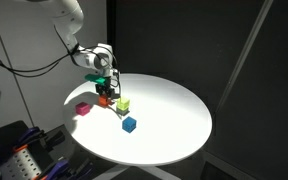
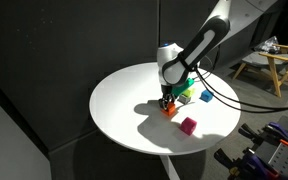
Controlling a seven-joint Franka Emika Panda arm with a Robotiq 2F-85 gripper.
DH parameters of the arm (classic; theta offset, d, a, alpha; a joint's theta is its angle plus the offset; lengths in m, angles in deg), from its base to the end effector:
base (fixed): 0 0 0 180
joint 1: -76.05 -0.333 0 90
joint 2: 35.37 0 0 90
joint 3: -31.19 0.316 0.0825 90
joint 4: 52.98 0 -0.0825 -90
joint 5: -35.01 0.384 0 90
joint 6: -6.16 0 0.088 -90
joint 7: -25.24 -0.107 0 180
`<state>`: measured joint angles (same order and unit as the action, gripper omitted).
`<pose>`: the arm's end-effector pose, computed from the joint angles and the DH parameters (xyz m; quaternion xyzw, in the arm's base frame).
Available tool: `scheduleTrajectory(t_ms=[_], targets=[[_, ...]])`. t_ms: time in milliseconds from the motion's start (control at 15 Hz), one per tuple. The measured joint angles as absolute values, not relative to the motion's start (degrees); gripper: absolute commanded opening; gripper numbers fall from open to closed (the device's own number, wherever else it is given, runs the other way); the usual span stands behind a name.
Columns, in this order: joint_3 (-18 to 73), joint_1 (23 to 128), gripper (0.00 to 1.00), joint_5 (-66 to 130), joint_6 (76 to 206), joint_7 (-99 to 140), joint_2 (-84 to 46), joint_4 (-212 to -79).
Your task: Put the orange block on the yellow block
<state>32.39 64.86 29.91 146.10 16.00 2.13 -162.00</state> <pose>0.5994 0.1313 0.1424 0.9963 0.0613 -0.0523 0.0305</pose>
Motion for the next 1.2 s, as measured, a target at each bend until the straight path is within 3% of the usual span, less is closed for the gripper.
scheduleTrajectory(t_ms=[1200], targets=[[31.3,64.3,0.23,29.9,136.4,13.3,-8.9,-160.9]])
